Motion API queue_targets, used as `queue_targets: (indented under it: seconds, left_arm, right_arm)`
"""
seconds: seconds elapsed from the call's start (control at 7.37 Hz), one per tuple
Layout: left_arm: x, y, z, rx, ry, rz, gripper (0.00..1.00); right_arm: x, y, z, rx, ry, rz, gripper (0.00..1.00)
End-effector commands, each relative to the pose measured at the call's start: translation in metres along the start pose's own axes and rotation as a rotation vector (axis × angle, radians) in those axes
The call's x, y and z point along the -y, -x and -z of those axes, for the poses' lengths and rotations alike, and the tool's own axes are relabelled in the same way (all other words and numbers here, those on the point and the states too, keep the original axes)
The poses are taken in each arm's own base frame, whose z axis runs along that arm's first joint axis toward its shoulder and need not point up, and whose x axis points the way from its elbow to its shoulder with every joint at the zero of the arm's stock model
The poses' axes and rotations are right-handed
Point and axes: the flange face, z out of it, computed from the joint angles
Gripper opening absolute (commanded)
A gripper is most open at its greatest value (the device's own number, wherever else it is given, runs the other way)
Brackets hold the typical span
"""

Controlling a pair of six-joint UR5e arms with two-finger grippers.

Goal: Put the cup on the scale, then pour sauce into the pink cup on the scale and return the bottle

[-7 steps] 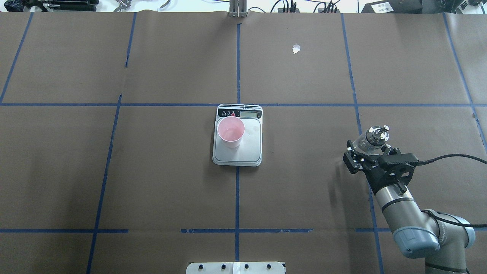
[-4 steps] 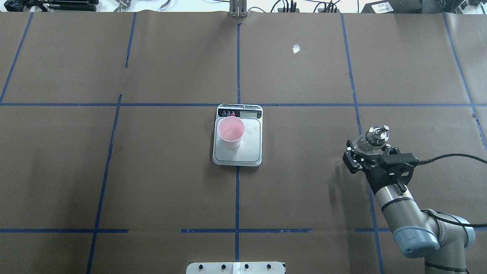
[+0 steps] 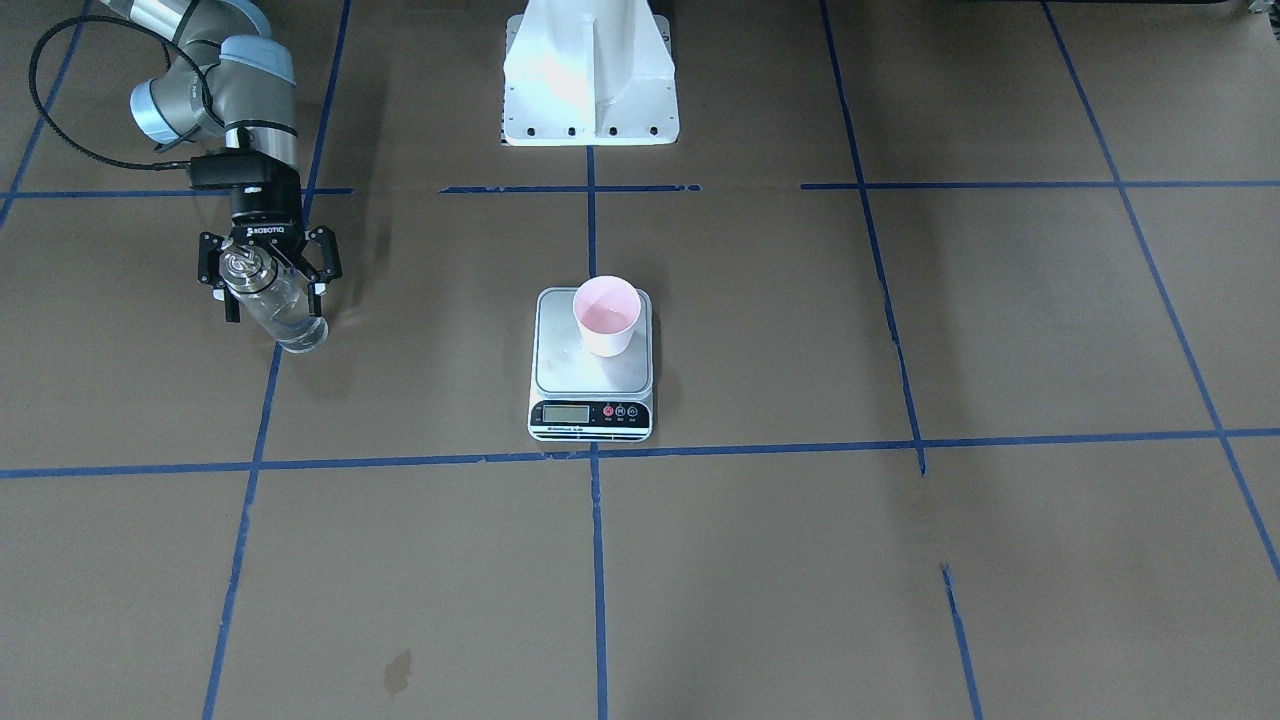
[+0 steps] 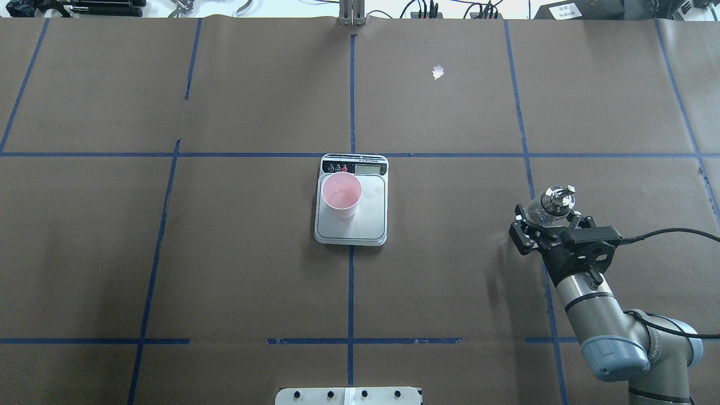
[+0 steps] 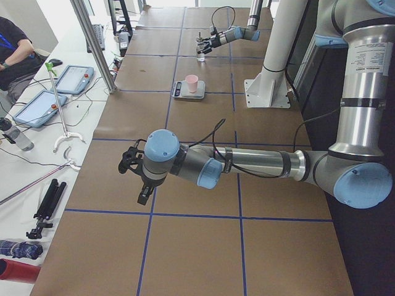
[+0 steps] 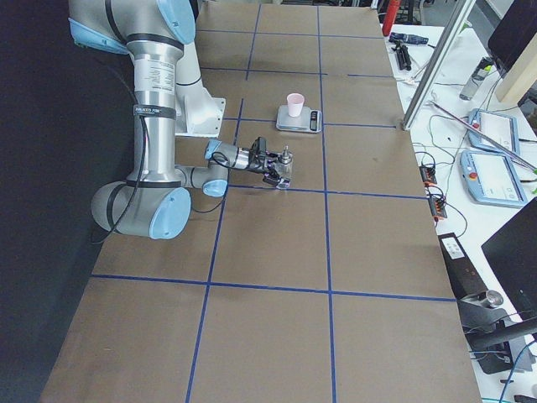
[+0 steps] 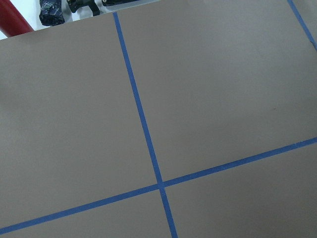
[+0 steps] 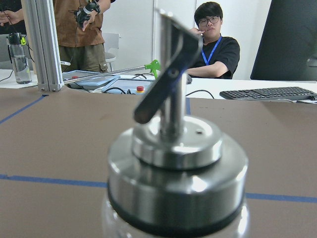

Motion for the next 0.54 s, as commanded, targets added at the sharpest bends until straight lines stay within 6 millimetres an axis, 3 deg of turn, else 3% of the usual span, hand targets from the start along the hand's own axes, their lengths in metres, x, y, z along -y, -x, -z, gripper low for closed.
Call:
queue_targets:
  seconds: [0.0,0.41]
  left_arm:
    - [-0.001,0.000,0.000,-0.001,0.001,0.001,1.00]
    - [-0.002,0.001,-0.001,-0.001,0.002,0.002,1.00]
  right_arm:
    - [-0.001,0.002,0.005,0.000,-0.025,-0.002,1.00]
    - [-0.017,0.014,0.033,0.027,-0.059,0.007,1.00]
